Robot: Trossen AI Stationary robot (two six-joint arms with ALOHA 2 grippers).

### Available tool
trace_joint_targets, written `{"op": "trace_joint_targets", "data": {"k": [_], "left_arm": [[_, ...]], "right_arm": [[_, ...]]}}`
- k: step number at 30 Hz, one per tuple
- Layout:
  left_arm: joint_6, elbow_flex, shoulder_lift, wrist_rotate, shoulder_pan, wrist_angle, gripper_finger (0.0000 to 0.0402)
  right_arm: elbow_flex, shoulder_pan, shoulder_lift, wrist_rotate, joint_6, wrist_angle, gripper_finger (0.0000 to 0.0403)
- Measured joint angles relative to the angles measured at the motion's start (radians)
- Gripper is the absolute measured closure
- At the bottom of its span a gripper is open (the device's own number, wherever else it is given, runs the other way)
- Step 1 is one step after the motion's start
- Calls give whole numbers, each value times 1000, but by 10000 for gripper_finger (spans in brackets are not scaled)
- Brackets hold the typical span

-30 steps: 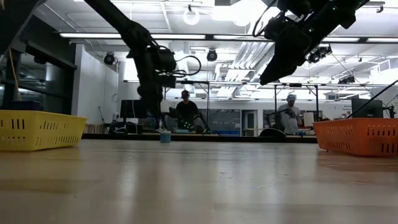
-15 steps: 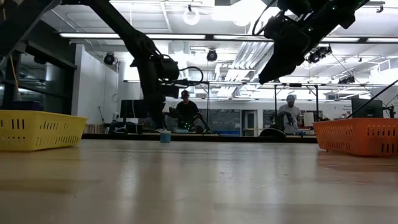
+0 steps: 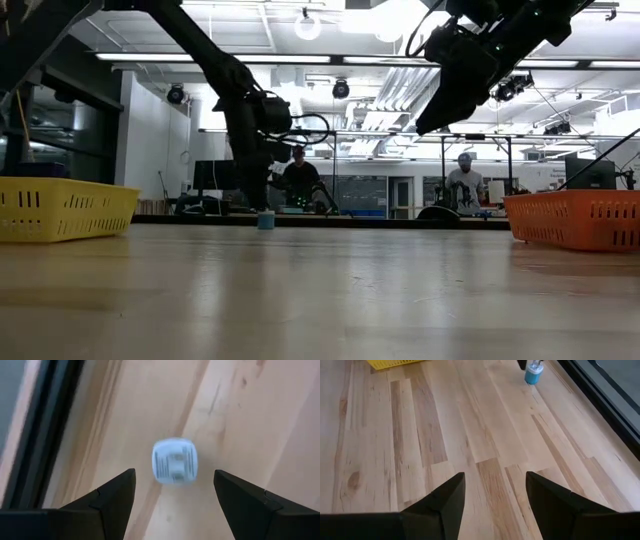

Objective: Pick & Place Office items
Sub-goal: Put the blue white charger adapter into the orange bin

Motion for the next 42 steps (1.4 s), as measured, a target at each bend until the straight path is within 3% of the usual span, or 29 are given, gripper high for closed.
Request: {"op": "trace_joint_targets", "data": {"k": [22,42], "left_arm": [[-41,1,47,-2,-16,61,142],[-39,1,47,0,-9,63,207]], "right_arm": [[0,0,0,0,0,0,207],[0,0,0,0,0,0,207]]}}
